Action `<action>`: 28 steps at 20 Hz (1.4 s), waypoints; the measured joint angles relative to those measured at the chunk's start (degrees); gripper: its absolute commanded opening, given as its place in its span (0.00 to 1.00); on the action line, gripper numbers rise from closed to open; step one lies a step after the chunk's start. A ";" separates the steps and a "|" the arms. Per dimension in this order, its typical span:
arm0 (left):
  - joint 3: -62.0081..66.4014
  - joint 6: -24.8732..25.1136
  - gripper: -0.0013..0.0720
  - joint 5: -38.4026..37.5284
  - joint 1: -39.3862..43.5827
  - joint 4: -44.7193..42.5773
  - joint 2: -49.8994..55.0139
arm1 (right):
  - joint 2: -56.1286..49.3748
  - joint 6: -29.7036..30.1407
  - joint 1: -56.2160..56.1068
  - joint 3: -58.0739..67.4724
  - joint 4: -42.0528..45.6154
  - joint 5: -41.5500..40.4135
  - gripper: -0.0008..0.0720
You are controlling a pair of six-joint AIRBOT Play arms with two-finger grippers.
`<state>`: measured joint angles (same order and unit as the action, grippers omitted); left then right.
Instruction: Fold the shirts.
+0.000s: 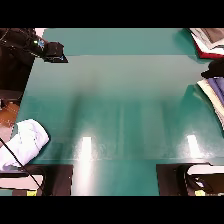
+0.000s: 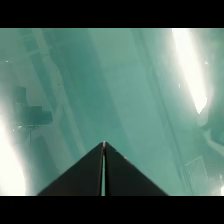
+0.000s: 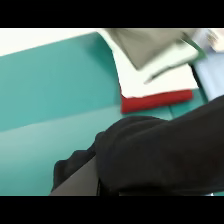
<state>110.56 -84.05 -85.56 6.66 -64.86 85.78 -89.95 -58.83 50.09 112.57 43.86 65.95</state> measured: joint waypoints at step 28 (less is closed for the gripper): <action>-0.02 0.50 0.05 0.83 0.00 0.07 0.00 | 10.62 -23.85 29.81 -22.40 12.35 18.21 0.61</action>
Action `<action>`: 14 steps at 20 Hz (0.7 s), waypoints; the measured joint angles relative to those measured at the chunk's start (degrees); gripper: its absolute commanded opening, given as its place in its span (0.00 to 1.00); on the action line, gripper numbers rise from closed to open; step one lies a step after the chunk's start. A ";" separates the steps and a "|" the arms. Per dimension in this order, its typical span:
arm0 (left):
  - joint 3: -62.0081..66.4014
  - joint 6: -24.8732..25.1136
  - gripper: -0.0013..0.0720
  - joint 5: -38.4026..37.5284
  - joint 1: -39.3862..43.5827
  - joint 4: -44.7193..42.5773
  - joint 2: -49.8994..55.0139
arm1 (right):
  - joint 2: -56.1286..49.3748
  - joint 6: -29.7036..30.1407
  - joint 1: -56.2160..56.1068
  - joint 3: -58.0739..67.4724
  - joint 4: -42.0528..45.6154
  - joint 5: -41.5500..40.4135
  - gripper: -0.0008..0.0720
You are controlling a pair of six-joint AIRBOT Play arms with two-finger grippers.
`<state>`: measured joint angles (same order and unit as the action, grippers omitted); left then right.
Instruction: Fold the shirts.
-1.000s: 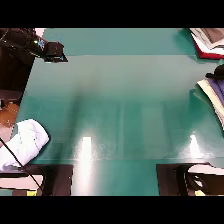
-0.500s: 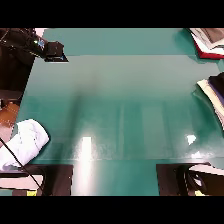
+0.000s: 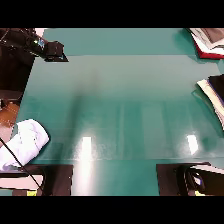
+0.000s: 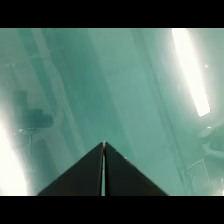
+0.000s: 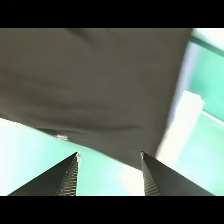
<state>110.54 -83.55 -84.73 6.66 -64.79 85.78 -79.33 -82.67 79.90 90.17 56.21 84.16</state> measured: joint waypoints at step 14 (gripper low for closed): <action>0.00 -0.02 0.05 4.92 0.00 0.13 0.00 | 9.68 -0.79 -39.21 0.44 -14.14 -2.38 0.04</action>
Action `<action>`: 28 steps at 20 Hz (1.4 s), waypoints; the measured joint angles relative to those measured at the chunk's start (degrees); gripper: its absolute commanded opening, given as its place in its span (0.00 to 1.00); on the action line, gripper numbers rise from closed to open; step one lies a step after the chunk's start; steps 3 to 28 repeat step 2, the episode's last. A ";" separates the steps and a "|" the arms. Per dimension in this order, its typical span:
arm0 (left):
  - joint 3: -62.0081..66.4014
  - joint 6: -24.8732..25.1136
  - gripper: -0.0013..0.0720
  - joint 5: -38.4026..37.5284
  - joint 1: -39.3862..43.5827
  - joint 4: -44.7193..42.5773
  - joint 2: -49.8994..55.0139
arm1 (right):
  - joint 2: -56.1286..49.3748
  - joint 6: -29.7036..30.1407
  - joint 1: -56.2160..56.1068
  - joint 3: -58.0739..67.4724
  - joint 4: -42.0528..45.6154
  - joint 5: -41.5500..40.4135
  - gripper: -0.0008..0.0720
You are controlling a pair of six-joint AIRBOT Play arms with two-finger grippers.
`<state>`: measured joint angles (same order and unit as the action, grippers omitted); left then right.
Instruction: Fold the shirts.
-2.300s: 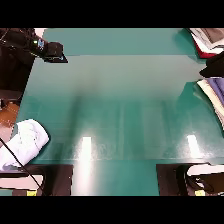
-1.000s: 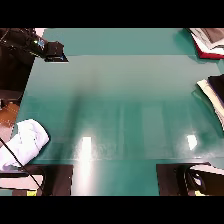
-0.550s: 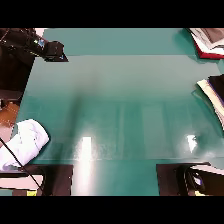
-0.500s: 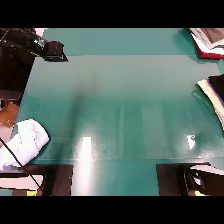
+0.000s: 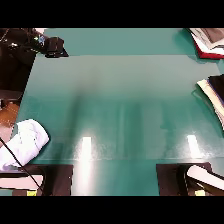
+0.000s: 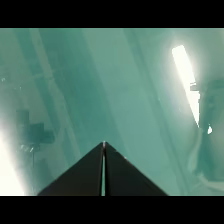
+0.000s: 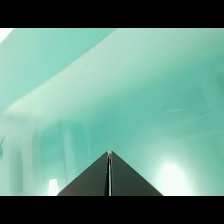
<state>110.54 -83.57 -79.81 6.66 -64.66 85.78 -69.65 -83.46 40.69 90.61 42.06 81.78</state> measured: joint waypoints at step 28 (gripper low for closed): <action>0.00 0.00 0.05 0.42 0.00 0.00 0.00 | 1.09 0.00 -6.32 0.00 0.15 -0.44 0.04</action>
